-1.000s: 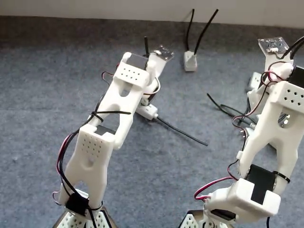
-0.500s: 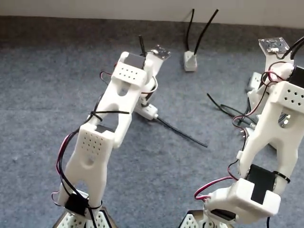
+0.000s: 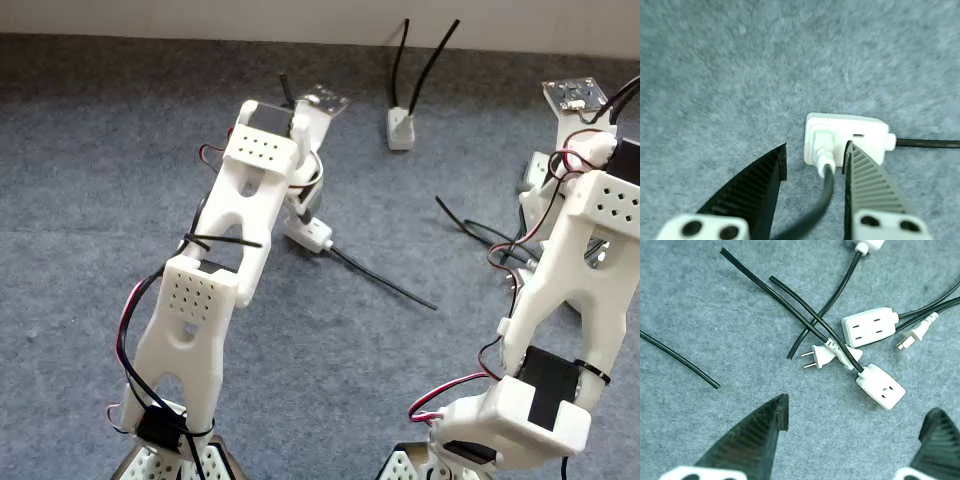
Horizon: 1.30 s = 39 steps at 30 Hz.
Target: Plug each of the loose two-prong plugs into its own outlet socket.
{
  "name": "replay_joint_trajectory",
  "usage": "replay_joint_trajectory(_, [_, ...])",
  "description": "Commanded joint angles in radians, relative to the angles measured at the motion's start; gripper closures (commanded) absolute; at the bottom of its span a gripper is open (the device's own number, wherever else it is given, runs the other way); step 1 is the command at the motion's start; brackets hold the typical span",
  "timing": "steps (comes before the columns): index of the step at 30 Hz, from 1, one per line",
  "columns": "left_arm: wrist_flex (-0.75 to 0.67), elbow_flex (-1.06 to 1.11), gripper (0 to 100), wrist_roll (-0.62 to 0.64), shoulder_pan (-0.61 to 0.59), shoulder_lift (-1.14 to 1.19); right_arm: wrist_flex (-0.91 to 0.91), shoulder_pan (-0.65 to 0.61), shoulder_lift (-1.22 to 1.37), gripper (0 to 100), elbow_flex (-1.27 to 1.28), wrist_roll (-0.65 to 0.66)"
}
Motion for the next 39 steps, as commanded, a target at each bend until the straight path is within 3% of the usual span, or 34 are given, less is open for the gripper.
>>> replay_joint_trajectory(1, [0.018, -0.151, 80, 0.006, -0.015, -0.208, 0.033, -0.079, -0.047, 60.4, -0.002, -0.009])
replay_joint_trajectory(8, [0.014, -0.26, 80, 0.006, -0.024, -0.529, -0.042, -0.341, -0.016, 60.4, 0.156, -0.008])
replay_joint_trajectory(11, [0.014, -0.259, 80, 0.008, -0.088, -0.615, -0.133, -0.455, 0.005, 60.4, 0.271, -0.006])
replay_joint_trajectory(16, [0.014, -0.262, 80, 0.046, -0.257, -0.656, -0.197, -0.621, 0.013, 60.4, 0.403, 0.146])
replay_joint_trajectory(24, [0.02, -0.255, 80, 0.091, -0.398, -0.651, -0.351, -0.819, 0.03, 60.4, 0.437, 0.207])
replay_joint_trajectory(32, [0.017, -0.243, 80, 0.091, -0.42, -0.645, -0.51, -0.871, 0.226, 60.4, 0.412, 0.21])
replay_joint_trajectory(39, [0.015, -0.225, 80, 0.091, -0.42, -0.559, -0.518, -0.868, 0.392, 60.4, 0.2, 0.21])
